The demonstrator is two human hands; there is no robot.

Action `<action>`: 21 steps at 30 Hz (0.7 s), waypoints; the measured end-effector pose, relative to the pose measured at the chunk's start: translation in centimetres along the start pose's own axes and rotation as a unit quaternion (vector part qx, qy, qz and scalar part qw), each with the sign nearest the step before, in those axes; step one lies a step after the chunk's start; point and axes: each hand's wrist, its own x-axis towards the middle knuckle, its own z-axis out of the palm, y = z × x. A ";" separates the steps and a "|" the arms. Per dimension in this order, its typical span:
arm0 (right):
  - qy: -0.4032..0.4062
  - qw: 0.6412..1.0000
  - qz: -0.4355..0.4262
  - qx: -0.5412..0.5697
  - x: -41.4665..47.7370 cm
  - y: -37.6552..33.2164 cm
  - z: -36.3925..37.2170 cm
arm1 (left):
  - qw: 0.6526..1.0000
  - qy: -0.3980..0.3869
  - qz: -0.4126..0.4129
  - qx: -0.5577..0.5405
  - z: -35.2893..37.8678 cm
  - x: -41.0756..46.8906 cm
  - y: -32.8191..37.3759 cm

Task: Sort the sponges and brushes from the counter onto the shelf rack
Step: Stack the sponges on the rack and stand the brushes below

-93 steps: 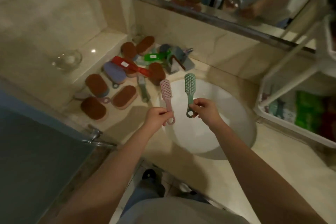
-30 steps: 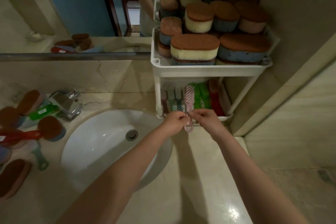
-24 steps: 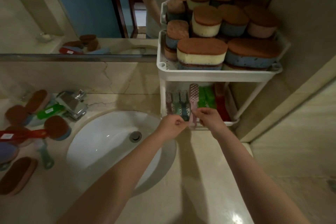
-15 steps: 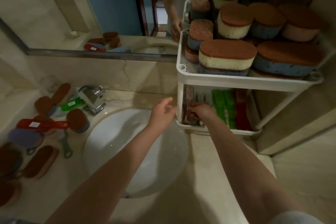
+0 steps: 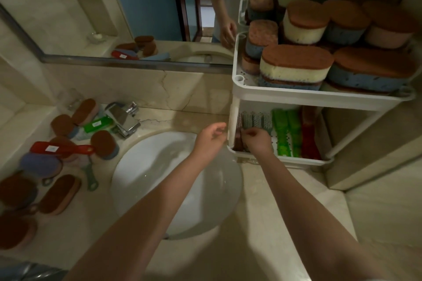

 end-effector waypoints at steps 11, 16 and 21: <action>-0.037 0.988 -0.150 0.028 -12.4 -2.9 7.0 | 0.993 0.088 -0.082 0.014 -10.8 -3.4 -8.9; -0.169 0.971 -0.170 0.009 -15.4 -6.2 15.7 | 0.978 0.171 -0.116 0.005 -19.6 -6.0 -14.1; -0.271 0.942 -0.191 -0.055 -18.2 -10.1 23.2 | 0.956 0.239 -0.171 0.018 -28.2 -9.0 -19.4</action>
